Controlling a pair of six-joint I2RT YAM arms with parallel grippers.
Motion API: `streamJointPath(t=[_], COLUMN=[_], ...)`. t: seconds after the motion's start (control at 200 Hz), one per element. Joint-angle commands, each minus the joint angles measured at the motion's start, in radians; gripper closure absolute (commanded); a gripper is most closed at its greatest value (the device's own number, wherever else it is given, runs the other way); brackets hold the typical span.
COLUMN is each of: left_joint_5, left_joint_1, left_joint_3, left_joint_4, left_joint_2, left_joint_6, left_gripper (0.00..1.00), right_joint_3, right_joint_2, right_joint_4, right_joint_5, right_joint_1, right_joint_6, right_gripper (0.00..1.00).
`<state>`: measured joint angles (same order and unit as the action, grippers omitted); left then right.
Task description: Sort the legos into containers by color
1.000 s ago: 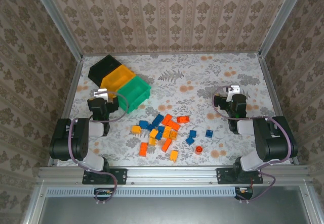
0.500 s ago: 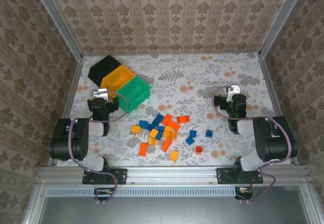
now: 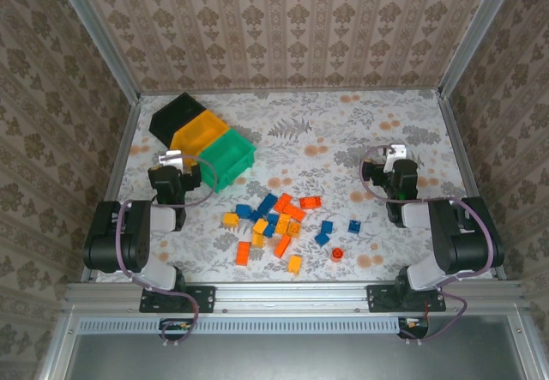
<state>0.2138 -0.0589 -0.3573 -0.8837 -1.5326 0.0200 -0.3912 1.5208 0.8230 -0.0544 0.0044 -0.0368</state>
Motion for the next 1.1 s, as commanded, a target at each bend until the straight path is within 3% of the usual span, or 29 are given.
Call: streamJointPath(t=[0.0, 0.035, 0.15, 0.4, 0.52, 0.58, 0.64, 0.695, 0.785, 0.89, 0.96, 1.09], left_joint_5=[0.057, 0.030, 0.182, 0.275, 0.284, 0.264, 0.171, 0.114, -0.032, -0.156, -0.206, -0.260], left_joint_1=[-0.015, -0.013, -0.044, -0.031, 0.006, 0.048, 0.088, 0.110, 0.126, 0.115, 0.096, 0.030], left_joint_3=[-0.024, -0.015, -0.054, -0.152, -0.158, -0.146, -0.147, -0.154, -0.163, -0.168, -0.327, -0.711], left_joint_4=[0.010, -0.006, 0.169, 0.393, 0.453, 0.505, 0.598, 0.660, 0.633, 0.532, 0.753, 1.209], left_joint_2=[0.033, 0.053, 0.165, 0.354, 0.437, 0.484, 0.541, 0.576, 0.575, 0.526, 0.441, 0.184], left_joint_6=[0.004, 0.028, -0.007, -0.149, -0.390, -0.569, -0.705, -0.755, -0.724, -0.715, -0.627, -0.394], left_gripper=[0.00, 0.00, 0.00, 0.00, 0.00, 0.00, 0.00, 0.00, 0.00, 0.00, 0.00, 0.00], right_joint_3=[-0.041, -0.066, -0.144, -0.211, -0.241, -0.245, -0.244, -0.234, -0.243, -0.351, -0.414, -0.422], right_joint_2=[-0.039, -0.077, -0.161, -0.280, -0.310, -0.324, -0.345, -0.339, -0.312, -0.255, -0.219, -0.208], right_joint_4=[-0.052, -0.140, -0.345, -0.533, -0.611, -0.648, -0.726, -0.703, -0.673, -0.838, -0.942, -0.967], right_joint_5=[-0.023, -0.049, -0.095, -0.233, -0.319, -0.265, -0.220, -0.162, -0.040, 0.040, 0.066, 0.107], right_joint_1=[-0.008, -0.006, -0.002, 0.052, 0.055, 0.037, 0.018, 0.002, 0.005, 0.013, 0.030, 0.053], right_joint_6=[-0.025, -0.035, -0.067, -0.178, -0.361, -0.492, -0.654, -0.692, -0.654, -0.593, -0.550, -0.518], right_gripper=[0.00, 0.00, 0.00, 0.00, 0.00, 0.00, 0.00, 0.00, 0.00, 0.00, 0.00, 0.00])
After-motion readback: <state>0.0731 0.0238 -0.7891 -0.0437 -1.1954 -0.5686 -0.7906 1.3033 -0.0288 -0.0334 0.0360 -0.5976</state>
